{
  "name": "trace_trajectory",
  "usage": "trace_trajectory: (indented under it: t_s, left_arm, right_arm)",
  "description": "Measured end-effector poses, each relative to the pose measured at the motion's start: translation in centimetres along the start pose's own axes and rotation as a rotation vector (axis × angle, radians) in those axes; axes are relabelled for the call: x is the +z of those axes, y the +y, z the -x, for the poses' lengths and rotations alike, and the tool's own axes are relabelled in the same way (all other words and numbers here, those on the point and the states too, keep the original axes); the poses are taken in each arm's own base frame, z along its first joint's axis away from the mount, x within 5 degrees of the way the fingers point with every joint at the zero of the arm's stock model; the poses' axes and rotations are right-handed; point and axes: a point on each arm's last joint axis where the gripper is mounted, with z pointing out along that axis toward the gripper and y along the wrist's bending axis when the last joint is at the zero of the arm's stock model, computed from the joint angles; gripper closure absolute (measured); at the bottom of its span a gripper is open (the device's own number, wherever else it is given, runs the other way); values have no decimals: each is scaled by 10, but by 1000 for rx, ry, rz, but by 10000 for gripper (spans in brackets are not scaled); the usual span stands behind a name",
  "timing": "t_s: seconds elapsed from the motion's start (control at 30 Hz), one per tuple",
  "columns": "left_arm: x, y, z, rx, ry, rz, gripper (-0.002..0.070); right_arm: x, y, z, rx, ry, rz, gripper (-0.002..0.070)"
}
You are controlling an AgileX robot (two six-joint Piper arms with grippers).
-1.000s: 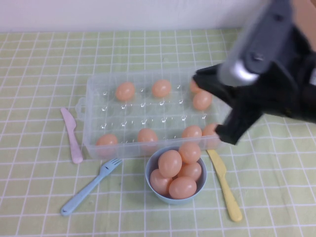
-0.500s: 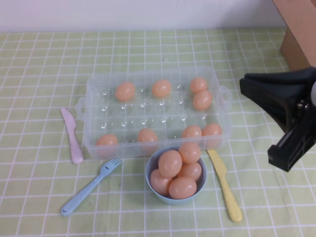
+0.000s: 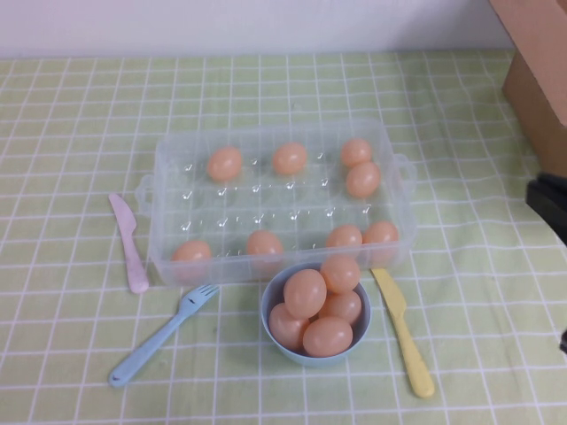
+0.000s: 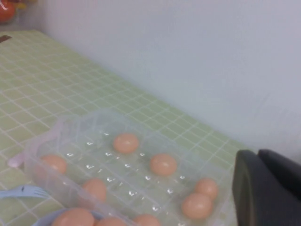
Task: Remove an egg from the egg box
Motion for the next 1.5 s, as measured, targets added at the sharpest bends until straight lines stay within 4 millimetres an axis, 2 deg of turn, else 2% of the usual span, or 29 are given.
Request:
trace_trajectory:
  t_s: [0.17, 0.33, 0.5, 0.63, 0.8, 0.93, 1.13, 1.5]
  left_arm:
    - [0, 0, 0, 0, 0, 0, 678]
    - [0, 0, 0, 0, 0, 0, 678]
    - [0, 0, 0, 0, 0, 0, 678]
    - [0, 0, 0, 0, 0, 0, 678]
    - [0, 0, 0, 0, 0, 0, 678]
    - [0, 0, 0, 0, 0, 0, 678]
    - [0, 0, 0, 0, 0, 0, 678]
    - [0, 0, 0, 2, 0, 1, 678]
  right_arm:
    - [-20, -3, -35, 85, 18, -94, 693]
    - [-46, -15, -68, 126, 44, -286, 694]
    - [-80, -16, -89, 163, -29, -493, 694]
    - [-99, -11, -104, 167, -95, -633, 694]
    - [-104, -6, -126, 185, -93, -705, 694]
    - [-99, -2, -140, 230, -37, -662, 694]
    - [-94, 7, -150, 333, 52, -574, 694]
    - [-101, 7, -171, 421, 270, -649, 694]
